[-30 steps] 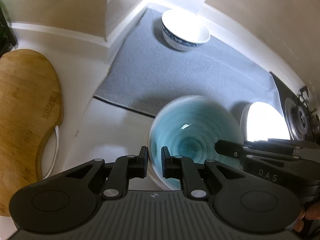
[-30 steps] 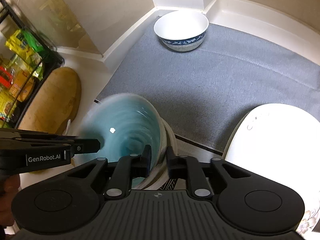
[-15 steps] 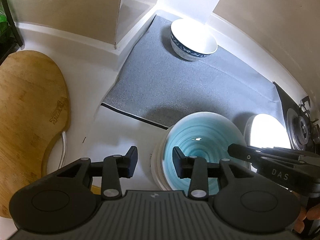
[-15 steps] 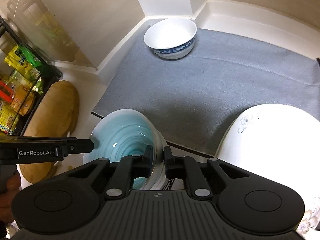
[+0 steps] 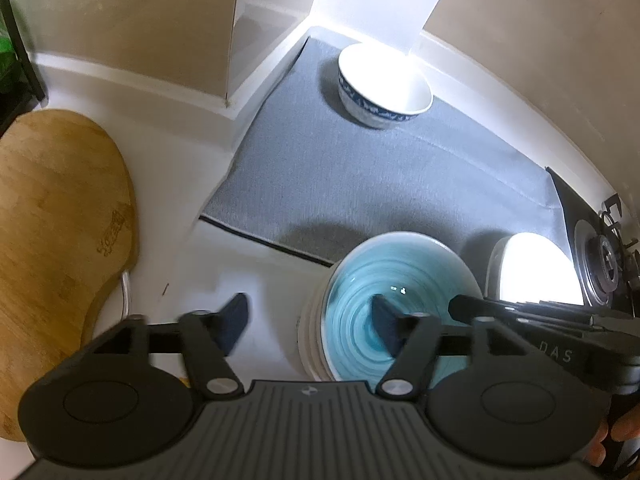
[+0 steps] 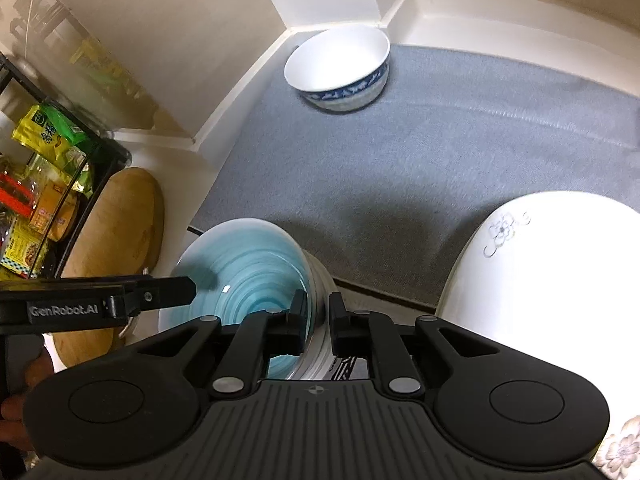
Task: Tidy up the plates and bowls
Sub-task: 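Lower the teal bowl into the cream bowl stack and open both tools, then move both tools to the white bowl with the blue patterned rim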
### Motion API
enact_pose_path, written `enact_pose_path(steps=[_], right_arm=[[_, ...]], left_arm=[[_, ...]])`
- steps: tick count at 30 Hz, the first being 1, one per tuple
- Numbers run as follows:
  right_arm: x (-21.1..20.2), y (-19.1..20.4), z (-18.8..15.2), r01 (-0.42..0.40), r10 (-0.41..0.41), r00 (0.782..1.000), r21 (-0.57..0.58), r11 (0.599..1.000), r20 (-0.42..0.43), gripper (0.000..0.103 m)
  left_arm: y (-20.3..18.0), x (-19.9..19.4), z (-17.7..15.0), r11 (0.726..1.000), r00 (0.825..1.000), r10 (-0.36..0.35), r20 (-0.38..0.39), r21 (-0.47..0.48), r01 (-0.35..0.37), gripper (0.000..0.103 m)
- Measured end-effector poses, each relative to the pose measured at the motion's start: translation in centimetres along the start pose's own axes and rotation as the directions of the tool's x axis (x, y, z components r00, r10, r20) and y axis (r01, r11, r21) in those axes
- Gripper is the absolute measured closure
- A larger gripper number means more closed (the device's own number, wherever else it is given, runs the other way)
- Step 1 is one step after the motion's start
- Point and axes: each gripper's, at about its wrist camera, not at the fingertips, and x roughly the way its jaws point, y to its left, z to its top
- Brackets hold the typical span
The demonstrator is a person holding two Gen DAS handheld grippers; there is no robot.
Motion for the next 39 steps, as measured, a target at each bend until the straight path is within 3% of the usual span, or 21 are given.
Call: enact_pose_path(steps=[2,4,11,20,39], right_arm=[[-0.3,0.1,0.0,0.008,-0.008,1.0,-0.012,1.0,0.009,0.081],[-0.6,0.2,0.2,0.015,-0.014,1.0,-0.012,1.0,0.015,0.063],[-2.0,0.6,0.9,0.029,-0.027,0.998,-0.037,0.999,0.062,0.037],[-2.8,0.8,1.4,0.046,-0.042,0.995,-0.041,0.998,0.089,0.032],[-2.4,1.1,1.7,0.059,-0.055,0.995,-0.036,0.998,0.087,0.031]], left_arm=[[-0.1,-0.1,0.1,1.0,1.0,0.002,0.011,0.003,-0.002,0.017],[-0.2,-0.1,0.4,1.0,1.0,0.0,0.005,0.002,0.0,0.014],[-0.7,-0.5,1.4,1.0,0.999,-0.014,0.028,-0.003,0.015,0.003],[-1.6,-1.2,2.9,1.0,0.996,0.023,0.088,0.005,-0.023,0.001],[-1.8,-0.6,3.8,0.997,0.993,0.069,0.092,0.014,-0.071,0.001]])
